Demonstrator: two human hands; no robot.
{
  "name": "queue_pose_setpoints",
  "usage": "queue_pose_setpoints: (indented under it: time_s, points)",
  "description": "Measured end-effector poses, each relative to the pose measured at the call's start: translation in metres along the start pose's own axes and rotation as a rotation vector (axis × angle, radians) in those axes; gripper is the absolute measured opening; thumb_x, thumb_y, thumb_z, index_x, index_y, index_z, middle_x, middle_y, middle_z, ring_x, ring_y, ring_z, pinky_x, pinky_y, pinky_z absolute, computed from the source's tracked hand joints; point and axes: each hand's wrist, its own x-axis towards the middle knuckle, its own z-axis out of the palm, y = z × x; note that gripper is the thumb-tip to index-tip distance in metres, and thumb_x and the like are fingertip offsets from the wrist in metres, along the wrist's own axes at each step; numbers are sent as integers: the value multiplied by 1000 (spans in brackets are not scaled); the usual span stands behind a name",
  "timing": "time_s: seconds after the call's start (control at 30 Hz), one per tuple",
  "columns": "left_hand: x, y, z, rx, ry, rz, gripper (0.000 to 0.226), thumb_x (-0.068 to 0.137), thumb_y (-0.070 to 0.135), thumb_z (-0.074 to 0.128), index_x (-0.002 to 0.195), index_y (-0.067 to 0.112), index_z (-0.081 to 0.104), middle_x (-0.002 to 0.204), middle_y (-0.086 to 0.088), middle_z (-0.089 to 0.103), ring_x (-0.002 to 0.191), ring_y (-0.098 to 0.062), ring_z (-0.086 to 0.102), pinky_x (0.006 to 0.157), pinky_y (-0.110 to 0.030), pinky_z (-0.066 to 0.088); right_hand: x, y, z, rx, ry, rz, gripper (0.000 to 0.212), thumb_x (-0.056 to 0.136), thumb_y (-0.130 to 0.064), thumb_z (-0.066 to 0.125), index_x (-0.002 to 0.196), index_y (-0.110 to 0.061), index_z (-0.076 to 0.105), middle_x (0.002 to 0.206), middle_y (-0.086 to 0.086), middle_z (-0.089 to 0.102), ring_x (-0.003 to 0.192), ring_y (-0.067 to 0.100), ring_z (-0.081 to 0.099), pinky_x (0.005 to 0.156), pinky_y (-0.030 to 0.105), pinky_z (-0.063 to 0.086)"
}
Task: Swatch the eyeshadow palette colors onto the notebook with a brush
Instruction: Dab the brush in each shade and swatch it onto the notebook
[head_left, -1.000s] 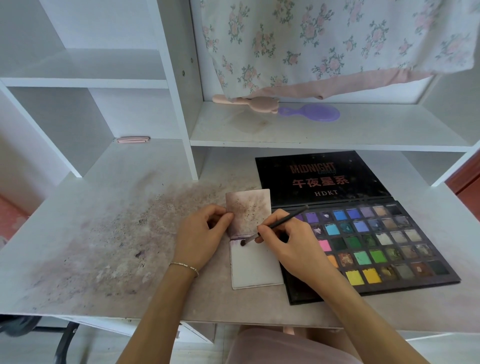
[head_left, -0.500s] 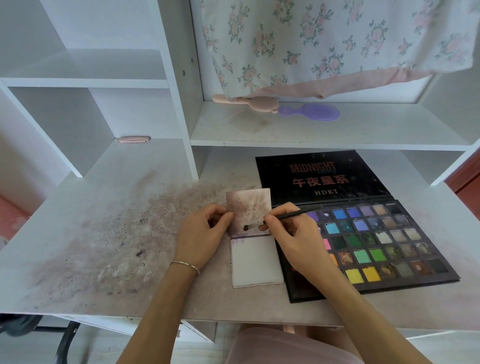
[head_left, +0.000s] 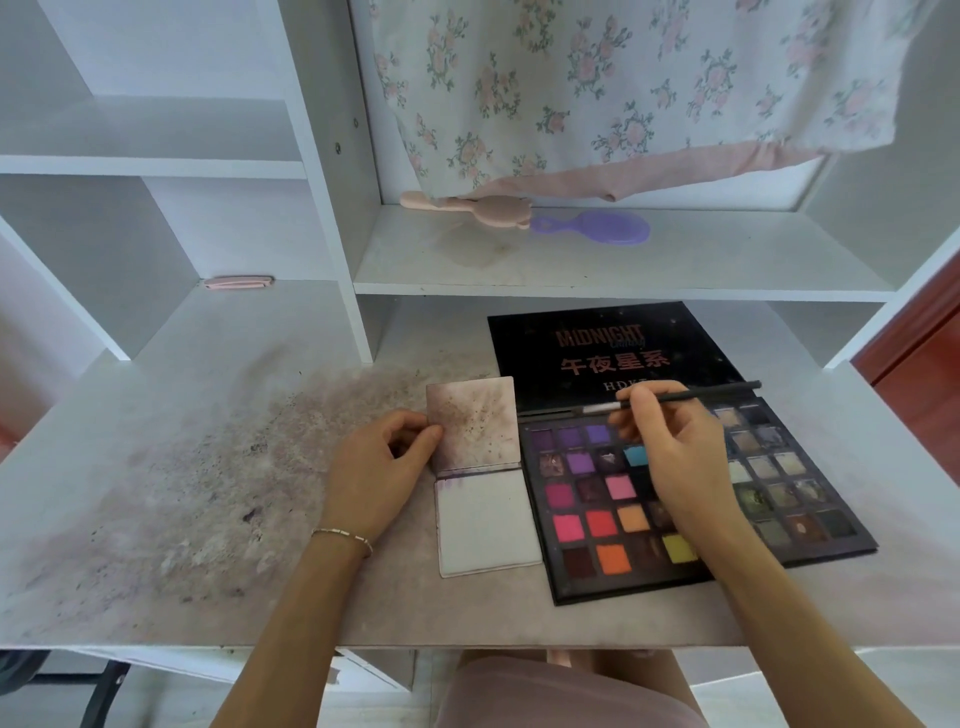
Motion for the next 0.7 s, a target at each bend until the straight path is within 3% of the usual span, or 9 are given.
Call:
queue_pose_setpoints:
  time_s: [0.37,0.53,0.7]
  points:
    - [0,0,1,17,2,1,4,84,20,64,84,24,66,76,16,62,74,4,56,63,-3,38,12,22,-24,-307,20,-16,21,97,-17,35,83,-23,49,69,-2,55,64,-1,54,59,7,43]
    - [0,0,1,-8,6,-7,9,84,19,64,80,27,64,75,21,61,74,3,57,62,0,39,10,25,-24,-399,-1,-51,19,97,-17,34,84,-20,47,70,-5,53,69,5,53,60,16,41]
    - [-1,0,1,-35,10,-6,12,84,18,65,79,28,63,77,20,62,76,2,58,63,1,39,10,23,-23,-435,-31,-65,18,96,-13,35,84,-14,48,67,-9,51,66,2,51,60,2,39]
